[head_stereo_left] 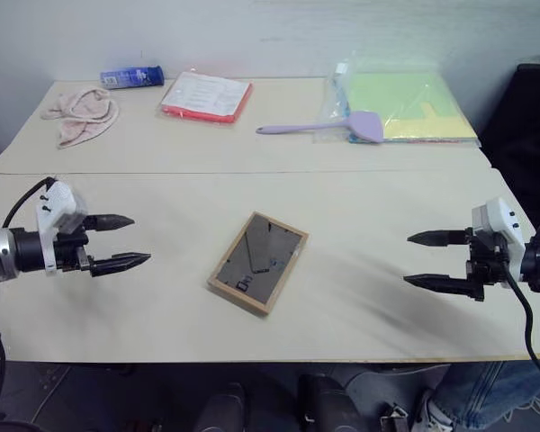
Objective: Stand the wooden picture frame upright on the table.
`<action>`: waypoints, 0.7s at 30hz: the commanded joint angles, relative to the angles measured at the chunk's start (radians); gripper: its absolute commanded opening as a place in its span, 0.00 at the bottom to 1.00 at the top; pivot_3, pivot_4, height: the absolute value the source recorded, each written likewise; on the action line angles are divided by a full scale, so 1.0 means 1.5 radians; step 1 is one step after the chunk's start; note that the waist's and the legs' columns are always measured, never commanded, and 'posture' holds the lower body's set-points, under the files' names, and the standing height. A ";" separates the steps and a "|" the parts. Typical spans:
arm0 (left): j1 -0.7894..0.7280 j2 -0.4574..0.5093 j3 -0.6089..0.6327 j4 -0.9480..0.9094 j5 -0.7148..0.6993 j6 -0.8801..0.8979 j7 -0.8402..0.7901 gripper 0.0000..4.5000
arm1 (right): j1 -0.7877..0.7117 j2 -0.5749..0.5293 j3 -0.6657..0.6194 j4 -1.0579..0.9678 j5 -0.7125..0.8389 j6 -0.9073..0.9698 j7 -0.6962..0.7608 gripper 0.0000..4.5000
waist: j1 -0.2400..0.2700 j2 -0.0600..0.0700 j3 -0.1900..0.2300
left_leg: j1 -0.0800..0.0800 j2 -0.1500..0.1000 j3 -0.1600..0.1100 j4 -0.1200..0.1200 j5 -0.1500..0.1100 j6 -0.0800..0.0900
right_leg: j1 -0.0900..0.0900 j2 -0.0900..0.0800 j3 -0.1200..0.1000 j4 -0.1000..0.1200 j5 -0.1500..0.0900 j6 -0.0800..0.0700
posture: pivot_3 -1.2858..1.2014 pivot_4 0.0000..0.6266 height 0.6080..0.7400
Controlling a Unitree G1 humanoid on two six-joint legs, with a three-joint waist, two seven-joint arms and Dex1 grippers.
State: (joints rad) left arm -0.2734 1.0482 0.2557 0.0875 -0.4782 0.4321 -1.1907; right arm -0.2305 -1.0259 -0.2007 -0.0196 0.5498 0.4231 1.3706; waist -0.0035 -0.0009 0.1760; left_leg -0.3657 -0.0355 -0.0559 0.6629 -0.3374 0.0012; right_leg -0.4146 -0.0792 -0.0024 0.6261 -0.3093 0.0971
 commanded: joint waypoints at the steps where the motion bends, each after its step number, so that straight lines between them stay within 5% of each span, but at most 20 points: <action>1: -0.004 0.001 -0.017 0.000 0.017 -0.032 -0.027 1.00 | 0.010 -0.005 -0.019 -0.055 0.032 0.030 -0.001 0.99 | 0.000 0.000 0.000 | -0.001 0.000 0.000 0.000 0.000 0.000 | -0.001 0.000 0.000 0.000 0.000 0.000 | 0.52 0.24 1.00; 16: -0.069 -0.032 -0.081 0.051 0.070 -0.078 -0.029 1.00 | 0.019 0.010 -0.004 -0.092 0.009 0.013 -0.043 0.99 | 0.003 0.000 0.000 | -0.002 -0.001 0.000 0.002 0.000 0.000 | -0.002 0.000 0.000 0.001 0.000 0.000 | 0.52 0.24 1.00; 21: -0.140 -0.077 -0.177 0.118 0.153 -0.162 -0.049 0.67 | -0.003 0.019 0.055 -0.104 -0.026 -0.033 -0.024 0.64 | 0.004 0.000 0.000 | -0.002 -0.001 0.000 0.002 0.000 0.000 | -0.002 0.000 0.000 0.002 0.000 0.000 | 0.52 0.24 1.00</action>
State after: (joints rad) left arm -0.4633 0.9308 0.0074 0.2485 -0.2803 0.2311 -1.2551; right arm -0.2209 -1.0018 -0.1221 -0.1477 0.5193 0.4016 1.3220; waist 0.0021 -0.0009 0.1761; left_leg -0.3693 -0.0369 -0.0552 0.6666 -0.3368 0.0011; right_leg -0.4173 -0.0786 -0.0030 0.6283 -0.3089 0.0979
